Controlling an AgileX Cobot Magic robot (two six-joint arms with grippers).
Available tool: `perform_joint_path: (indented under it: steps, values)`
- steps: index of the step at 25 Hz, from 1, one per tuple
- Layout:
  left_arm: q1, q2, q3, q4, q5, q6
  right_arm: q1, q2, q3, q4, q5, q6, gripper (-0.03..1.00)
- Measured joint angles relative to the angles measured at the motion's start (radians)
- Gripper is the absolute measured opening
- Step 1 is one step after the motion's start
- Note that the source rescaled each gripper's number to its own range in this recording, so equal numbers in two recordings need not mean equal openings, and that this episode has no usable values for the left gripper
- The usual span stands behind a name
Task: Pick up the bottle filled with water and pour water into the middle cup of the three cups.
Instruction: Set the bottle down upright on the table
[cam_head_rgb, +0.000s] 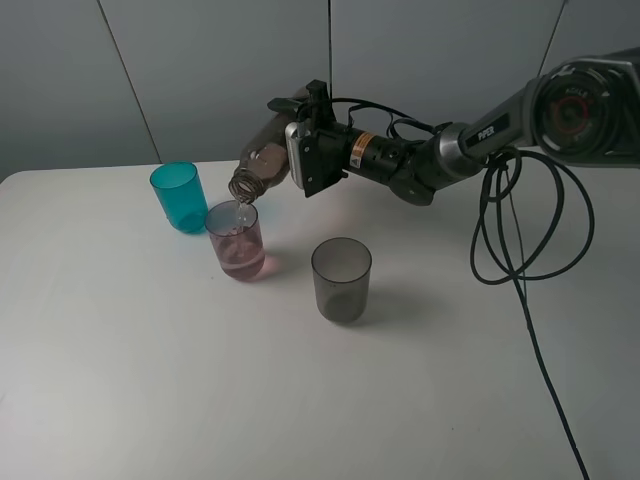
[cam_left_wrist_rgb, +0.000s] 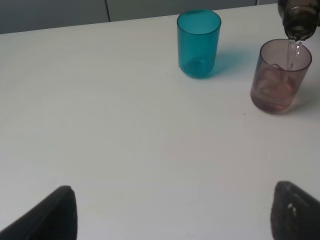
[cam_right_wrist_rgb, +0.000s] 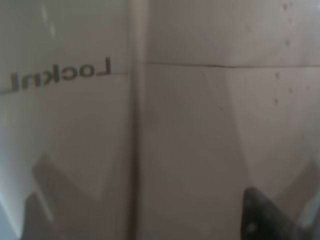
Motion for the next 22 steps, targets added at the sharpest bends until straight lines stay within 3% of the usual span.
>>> perform_joint_path:
  steps: [22]
  values:
    - [0.0,0.0,0.0,0.0,0.0,0.0,0.01,-0.006,-0.012,0.0,-0.004,-0.048,0.0]
